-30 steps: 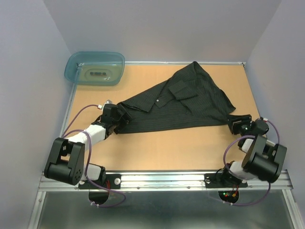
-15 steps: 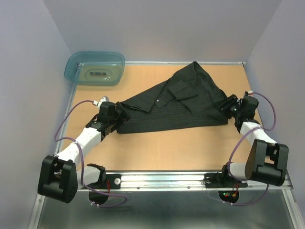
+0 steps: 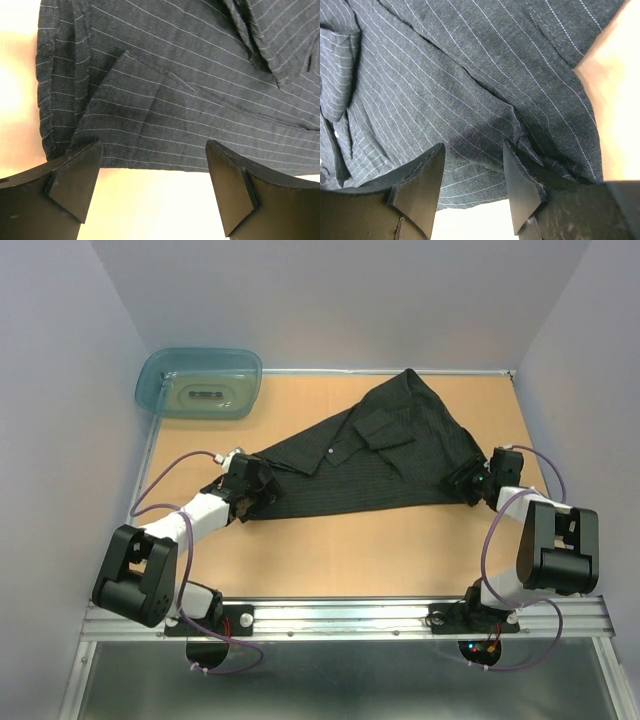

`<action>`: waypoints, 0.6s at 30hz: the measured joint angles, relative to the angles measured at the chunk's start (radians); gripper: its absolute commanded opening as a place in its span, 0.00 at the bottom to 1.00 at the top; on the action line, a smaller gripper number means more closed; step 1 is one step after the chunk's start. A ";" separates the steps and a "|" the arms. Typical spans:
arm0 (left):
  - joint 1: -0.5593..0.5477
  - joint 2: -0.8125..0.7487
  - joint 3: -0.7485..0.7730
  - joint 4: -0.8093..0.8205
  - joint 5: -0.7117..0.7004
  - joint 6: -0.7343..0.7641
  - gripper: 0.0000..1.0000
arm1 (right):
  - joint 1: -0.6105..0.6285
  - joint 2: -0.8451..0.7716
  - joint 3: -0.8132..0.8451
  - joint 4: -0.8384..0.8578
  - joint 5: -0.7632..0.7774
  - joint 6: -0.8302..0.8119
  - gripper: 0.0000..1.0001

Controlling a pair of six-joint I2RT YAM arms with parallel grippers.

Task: Fold and stack the long sleeve shirts
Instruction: Flatten the shirt out

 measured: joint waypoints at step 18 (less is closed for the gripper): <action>0.034 -0.178 -0.090 -0.075 -0.052 0.009 0.96 | -0.030 -0.240 -0.021 -0.317 0.232 -0.015 0.59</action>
